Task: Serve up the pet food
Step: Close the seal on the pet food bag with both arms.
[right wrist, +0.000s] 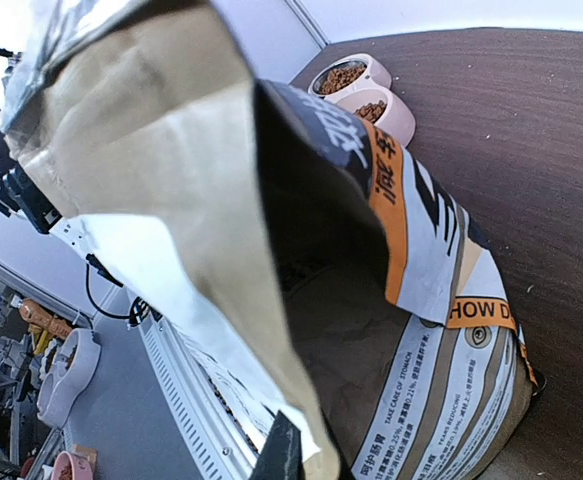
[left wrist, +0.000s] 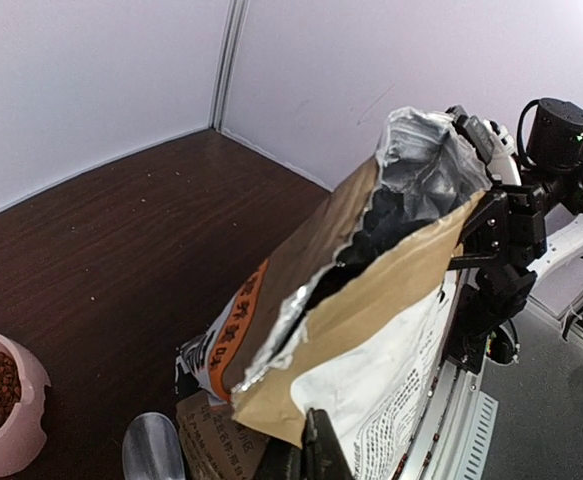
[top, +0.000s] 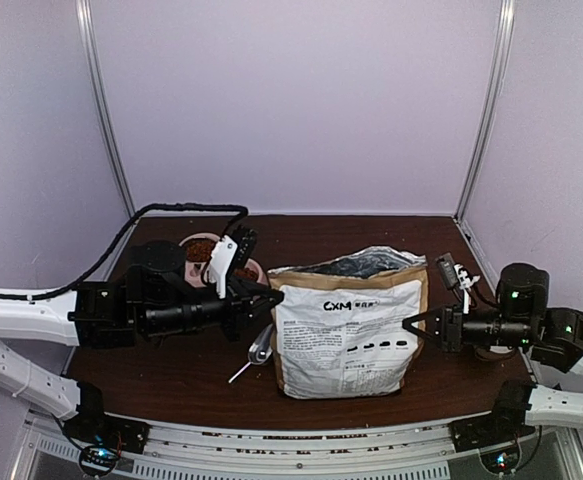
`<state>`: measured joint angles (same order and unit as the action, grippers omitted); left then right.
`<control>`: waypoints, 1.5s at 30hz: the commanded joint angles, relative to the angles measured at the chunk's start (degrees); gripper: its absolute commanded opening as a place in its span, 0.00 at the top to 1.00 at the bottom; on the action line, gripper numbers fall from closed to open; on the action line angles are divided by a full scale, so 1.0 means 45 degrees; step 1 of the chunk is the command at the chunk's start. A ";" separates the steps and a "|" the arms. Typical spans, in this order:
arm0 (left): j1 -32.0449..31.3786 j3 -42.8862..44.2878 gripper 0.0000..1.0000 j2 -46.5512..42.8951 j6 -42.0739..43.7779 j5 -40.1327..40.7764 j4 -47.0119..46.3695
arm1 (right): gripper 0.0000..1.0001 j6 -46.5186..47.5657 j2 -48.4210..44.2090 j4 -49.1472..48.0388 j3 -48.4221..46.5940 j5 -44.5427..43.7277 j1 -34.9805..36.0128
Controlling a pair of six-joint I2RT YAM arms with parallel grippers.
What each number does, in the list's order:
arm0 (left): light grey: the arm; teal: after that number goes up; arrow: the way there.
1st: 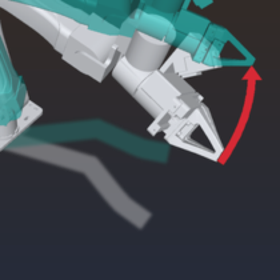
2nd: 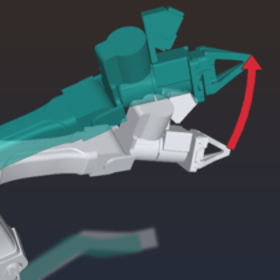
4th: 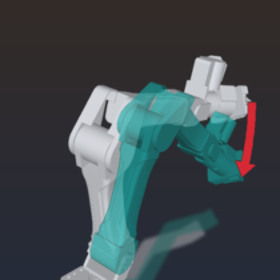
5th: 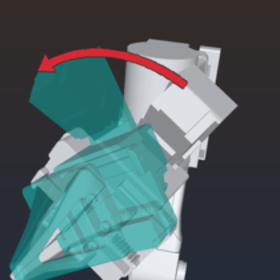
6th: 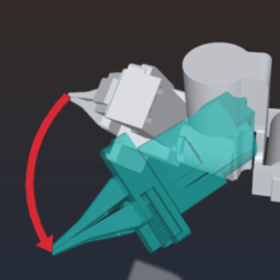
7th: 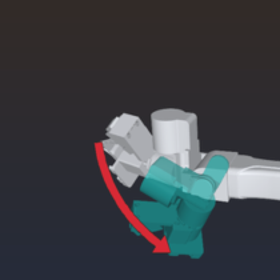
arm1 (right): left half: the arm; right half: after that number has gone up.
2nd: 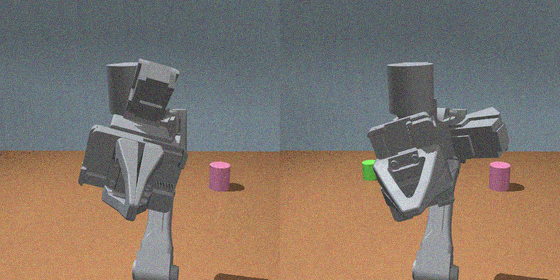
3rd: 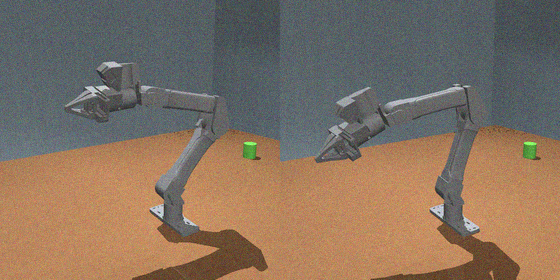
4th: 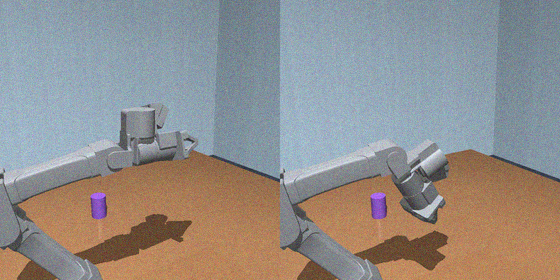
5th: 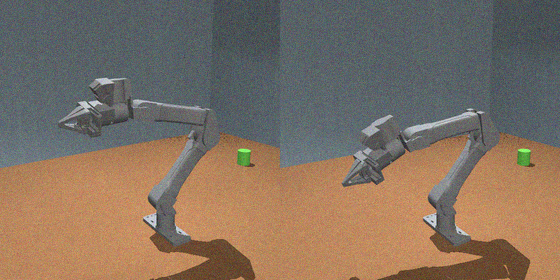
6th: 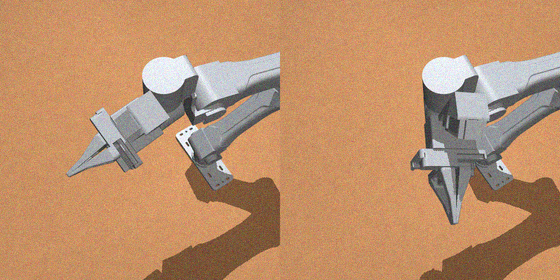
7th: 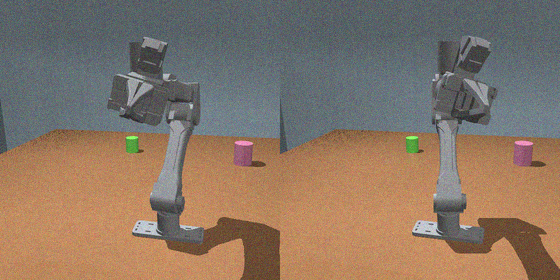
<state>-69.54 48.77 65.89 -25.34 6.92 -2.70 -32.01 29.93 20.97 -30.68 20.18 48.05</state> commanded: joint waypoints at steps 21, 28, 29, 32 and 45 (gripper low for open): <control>0.2499 0.2296 0.08 0.0676 0.4272 -0.5552 0.1523 | 1.00 0.0018 0.0380 -0.1843 -0.0560 -0.0154 -0.0180; 0.2514 0.3825 0.28 0.2377 0.4808 -0.7075 0.2538 | 1.00 -0.0040 0.0543 -0.1877 -0.0703 -0.0071 -0.0178; 0.2519 0.3916 0.31 0.2495 0.4816 -0.7198 0.2529 | 1.00 -0.0051 0.0537 -0.1869 -0.0710 -0.0071 -0.0174; 0.2511 0.3938 0.48 0.2712 0.4735 -0.7512 0.2203 | 1.00 -0.0077 0.0531 -0.1801 -0.0709 -0.0118 -0.0181; 0.2557 0.2325 1.00 0.1105 0.2420 -0.3963 0.0946 | 0.34 0.1861 -0.0175 0.0820 -0.2124 -0.1769 -0.0376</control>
<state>-58.48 61.45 75.40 -8.36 -19.53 7.60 -29.36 31.35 21.80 -36.53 16.32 47.13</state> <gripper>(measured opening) 0.008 0.562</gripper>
